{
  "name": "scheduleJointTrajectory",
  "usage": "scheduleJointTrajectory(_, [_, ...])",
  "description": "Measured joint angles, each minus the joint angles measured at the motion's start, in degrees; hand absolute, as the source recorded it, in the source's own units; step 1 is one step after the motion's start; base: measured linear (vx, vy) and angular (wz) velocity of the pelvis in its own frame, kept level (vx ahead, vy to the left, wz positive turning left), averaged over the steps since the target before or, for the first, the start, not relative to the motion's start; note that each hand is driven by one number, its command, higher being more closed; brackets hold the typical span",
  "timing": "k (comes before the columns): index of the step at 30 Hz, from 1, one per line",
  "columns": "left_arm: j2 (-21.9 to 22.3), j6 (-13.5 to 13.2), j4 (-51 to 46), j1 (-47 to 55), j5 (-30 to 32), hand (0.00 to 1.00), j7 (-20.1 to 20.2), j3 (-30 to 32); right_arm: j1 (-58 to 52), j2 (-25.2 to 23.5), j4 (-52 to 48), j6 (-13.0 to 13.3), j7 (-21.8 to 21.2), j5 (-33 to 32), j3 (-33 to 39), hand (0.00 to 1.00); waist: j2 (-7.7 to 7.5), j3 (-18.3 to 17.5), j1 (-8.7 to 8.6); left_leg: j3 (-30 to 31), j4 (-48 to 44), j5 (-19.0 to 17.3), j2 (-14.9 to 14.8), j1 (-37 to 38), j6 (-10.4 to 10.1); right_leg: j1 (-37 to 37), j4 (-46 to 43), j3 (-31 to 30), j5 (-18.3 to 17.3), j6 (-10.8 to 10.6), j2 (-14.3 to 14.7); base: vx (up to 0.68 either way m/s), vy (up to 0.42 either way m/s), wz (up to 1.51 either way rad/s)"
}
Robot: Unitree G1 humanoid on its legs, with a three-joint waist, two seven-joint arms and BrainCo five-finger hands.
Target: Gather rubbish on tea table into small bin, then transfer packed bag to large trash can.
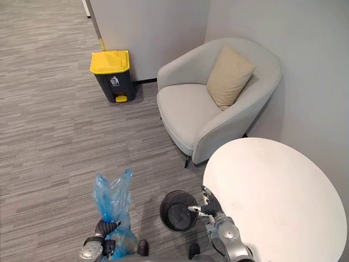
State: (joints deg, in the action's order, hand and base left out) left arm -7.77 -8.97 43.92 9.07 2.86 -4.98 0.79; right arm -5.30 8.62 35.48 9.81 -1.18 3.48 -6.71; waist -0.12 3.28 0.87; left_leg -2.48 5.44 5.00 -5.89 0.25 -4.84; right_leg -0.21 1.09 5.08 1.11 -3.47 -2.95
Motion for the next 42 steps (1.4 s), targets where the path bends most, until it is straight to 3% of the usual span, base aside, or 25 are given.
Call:
scheduleJointTrajectory(8, [0.79, 0.02, 1.67, 0.24, -0.02, 1.0, 0.04, 1.53, -0.16, -1.42, 1.57, -0.13, 0.27, -5.25, 2.89, 0.0, -0.14, -0.14, -0.07, 0.01, 0.04, -0.34, 0.3, -0.03, -0.16, -0.01, 0.01, 0.01, -0.36, -0.35, -0.32, -0.02, 0.004, 0.0])
scheduleJointTrajectory(19, [0.83, 0.02, 2.91, 1.01, -0.02, 1.0, 1.18, 1.35, 0.66, -1.42, 3.83, -0.14, 0.37, -5.11, 3.9, 0.0, -0.37, -0.28, -0.08, -0.62, -0.03, -0.24, 0.71, 0.04, 0.36, -0.18, -0.67, -0.55, -0.21, -0.31, -0.71, 0.0, 0.003, -0.02])
scheduleJointTrajectory(23, [0.83, 0.0, 2.9, 0.96, -0.02, 1.0, 1.18, 1.21, 2.64, -1.51, 4.19, -0.3, 1.11, -3.27, 3.07, 0.0, -0.63, -0.01, 0.46, -2.52, -1.08, -0.51, 0.92, -0.95, 0.78, -3.42, -4.46, -2.2, -0.82, -0.73, -1.1, -0.05, 0.018, -0.21])
scheduleJointTrajectory(27, [1.0, -0.01, 2.13, -0.82, -0.06, 1.0, 1.22, 0.2, 3.29, -2.13, 3.43, -0.25, 2.02, -2.22, 1.6, 0.0, -1.34, 0.6, 0.22, -0.92, -9.55, -3.68, 1.2, -7.02, 2.38, -7.89, -13.32, -2.25, -4.41, -1.75, -2.78, -0.13, 0.011, 0.25])
scheduleJointTrajectory(28, [1.5, -0.09, 0.46, -1.41, -0.55, 1.0, 1.19, 0.21, 3.01, -2.5, 2.73, -0.51, 2.27, -1.78, 1.2, 0.0, -1.08, 1.4, 0.09, 0.6, -11.75, -4.28, 1.53, -8.43, 2.68, -11.67, -31.07, -4.12, -11.8, -2.07, -3.5, -0.12, -0.021, 0.66])
scheduleJointTrajectory(30, [1.47, -0.11, -0.84, -1.09, -0.9, 1.0, 1.18, 0.19, 2.35, -2.82, 2.09, -1.22, 2.17, -1.52, -0.24, 0.0, -2.28, 0.89, 0.32, 2.31, -12.86, -4.27, 2.58, -9.17, 2.68, -11.47, -39.55, -5.13, -14.8, -3.61, -4.32, -0.1, -0.113, 0.74])
scheduleJointTrajectory(31, [1.52, -0.16, -1.93, -0.34, -1.21, 1.0, 1.16, 0.53, 2.14, -3.27, 0.94, -1.15, 2.18, -1.08, -1.94, 0.0, -3.29, 0.24, 1.62, 3.62, -14.82, -3.94, 3.41, -11.41, 2.15, -10.52, -42.96, -6.73, -17.76, -4.73, -4.64, -0.12, -0.222, 0.57])
scheduleJointTrajectory(32, [1.7, -0.15, -2.27, -0.25, -1.22, 1.0, 1.16, 0.7, 2.37, -3.36, 0.52, -1.15, 2.18, -1.08, -2.46, 0.0, -3.55, 0.1, 1.96, 4.05, -15.59, -3.54, 3.73, -12.4, 1.57, -10.51, -41.82, -7.27, -18.99, -5.07, -4.62, -0.15, -0.274, 0.52])
scheduleJointTrajectory(33, [2.65, -0.08, -3.34, -0.27, -1.27, 1.0, 1.09, 1.46, 2.88, -3.33, -0.71, -1.19, 2.28, -1.07, -2.55, 0.0, -3.4, 0.0, 3.2, 4.33, -16.31, -2.55, 3.75, -14.0, 0.39, -10.79, -38.64, -7.45, -20.09, -4.1, -3.61, -0.16, -0.153, 0.07])
scheduleJointTrajectory(34, [4.11, -0.13, -4.01, 0.39, -1.31, 1.0, 1.11, 1.56, 3.07, -2.98, -1.66, -1.2, 2.43, -1.08, -2.53, 0.0, -2.13, -0.11, 4.94, 3.97, -15.65, -1.77, 2.77, -15.24, 1.04, -10.09, -34.67, -7.61, -21.04, -2.61, -2.47, -0.21, -0.171, -0.06])
scheduleJointTrajectory(35, [5.2, -0.27, -4.29, 0.84, -1.58, 1.0, 1.1, 1.35, 3.56, -2.85, -2.42, -1.2, 2.55, -1.11, -2.55, 0.0, -1.38, 0.05, 5.83, 3.97, -15.32, -0.27, 2.34, -16.65, 0.67, -9.61, -31.3, -7.47, -22.85, 0.2, -1.67, -0.22, -0.116, 0.04])
scheduleJointTrajectory(36, [6.63, -0.22, -4.21, 0.6, -2.13, 1.0, 1.11, 0.79, 3.88, -2.31, -3.31, -1.19, 2.89, -1.12, -2.28, 0.0, 0.46, 1.26, 5.62, 5.63, -15.08, 1.02, 1.75, -17.61, 0.64, -10.09, -31.57, -6.3, -22.59, 0.62, -1.15, -0.26, -0.125, 0.33])
scheduleJointTrajectory(38, [7.24, -0.21, -4.53, 1.1, -2.25, 1.0, 1.11, -0.66, 2.96, -2.05, -3.45, -1.28, 3.8, -1.12, -2.21, 0.0, 1.76, 1.99, 4.51, 7.23, -12.17, 1.96, 1.1, -17.54, 0.25, -10.31, -31.97, -2.95, -22.38, 1.3, -0.53, -0.31, -0.119, 0.73])
scheduleJointTrajectory(40, [6.89, -0.21, -5.31, 0.98, -2.27, 1.0, 1.05, -0.98, 3.04, -2.01, -3.46, -1.32, 4.22, -1.12, -2.11, 0.0, 1.55, 2.22, 4.45, 6.36, -9.52, -0.13, -0.39, -17.31, -1.86, -10.1, -29.67, -0.95, -20.58, 3.03, -0.1, -0.24, -0.081, 0.58])
scheduleJointTrajectory(41, [6.66, -0.2, -5.49, -0.35, -2.27, 1.0, 1.04, -1.21, 3.41, -2.31, -4.19, -1.33, 4.72, -1.12, -1.14, 0.0, 0.59, 2.91, 4.55, 3.45, -12.45, -0.24, -0.36, -19.32, -1.51, -10.24, -27.36, 0.65, -18.65, 4.33, -0.96, -0.15, 0.015, 0.57])
scheduleJointTrajectory(42, [6.52, -0.2, -6.31, -1.16, -2.25, 1.0, 1.08, -1.26, 3.41, -2.63, -5.62, -1.39, 4.95, -1.14, -0.04, 0.0, 0.1, 3.33, 4.31, 0.99, -17.58, -0.51, 0.43, -20.68, -0.74, -10.25, -26.28, 1.87, -17.11, 3.77, -2.28, -0.14, 0.016, 0.56])
